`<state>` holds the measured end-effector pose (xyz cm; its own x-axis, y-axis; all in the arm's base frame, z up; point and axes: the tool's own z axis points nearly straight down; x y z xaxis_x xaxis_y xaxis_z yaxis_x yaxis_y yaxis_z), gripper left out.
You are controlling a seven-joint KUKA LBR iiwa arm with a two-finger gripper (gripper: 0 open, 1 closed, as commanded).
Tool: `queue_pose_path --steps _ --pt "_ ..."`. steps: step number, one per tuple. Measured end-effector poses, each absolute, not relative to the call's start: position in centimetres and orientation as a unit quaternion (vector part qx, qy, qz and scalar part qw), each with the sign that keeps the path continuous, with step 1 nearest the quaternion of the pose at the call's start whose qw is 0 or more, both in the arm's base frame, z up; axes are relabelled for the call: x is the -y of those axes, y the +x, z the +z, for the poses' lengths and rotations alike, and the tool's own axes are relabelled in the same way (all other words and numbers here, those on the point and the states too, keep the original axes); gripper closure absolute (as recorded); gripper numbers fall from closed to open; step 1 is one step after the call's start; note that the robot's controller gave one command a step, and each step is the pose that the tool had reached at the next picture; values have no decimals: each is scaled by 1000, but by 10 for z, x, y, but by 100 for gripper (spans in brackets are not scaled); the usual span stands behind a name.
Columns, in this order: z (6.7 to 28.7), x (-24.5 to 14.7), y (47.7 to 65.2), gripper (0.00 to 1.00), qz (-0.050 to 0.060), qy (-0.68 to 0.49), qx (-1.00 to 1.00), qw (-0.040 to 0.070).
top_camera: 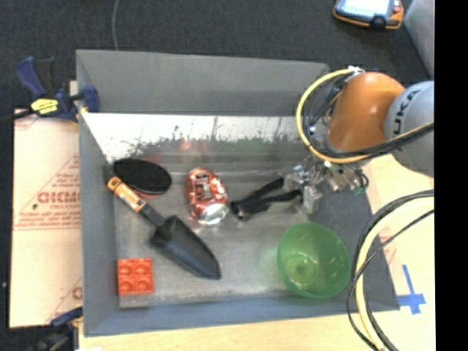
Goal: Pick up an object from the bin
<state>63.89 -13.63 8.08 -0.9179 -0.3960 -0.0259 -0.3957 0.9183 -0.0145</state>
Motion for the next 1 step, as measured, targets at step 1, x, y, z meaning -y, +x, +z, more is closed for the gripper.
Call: queue_pose_path --steps 1 --pt "81 136 639 100 -4 -202 -979 14"
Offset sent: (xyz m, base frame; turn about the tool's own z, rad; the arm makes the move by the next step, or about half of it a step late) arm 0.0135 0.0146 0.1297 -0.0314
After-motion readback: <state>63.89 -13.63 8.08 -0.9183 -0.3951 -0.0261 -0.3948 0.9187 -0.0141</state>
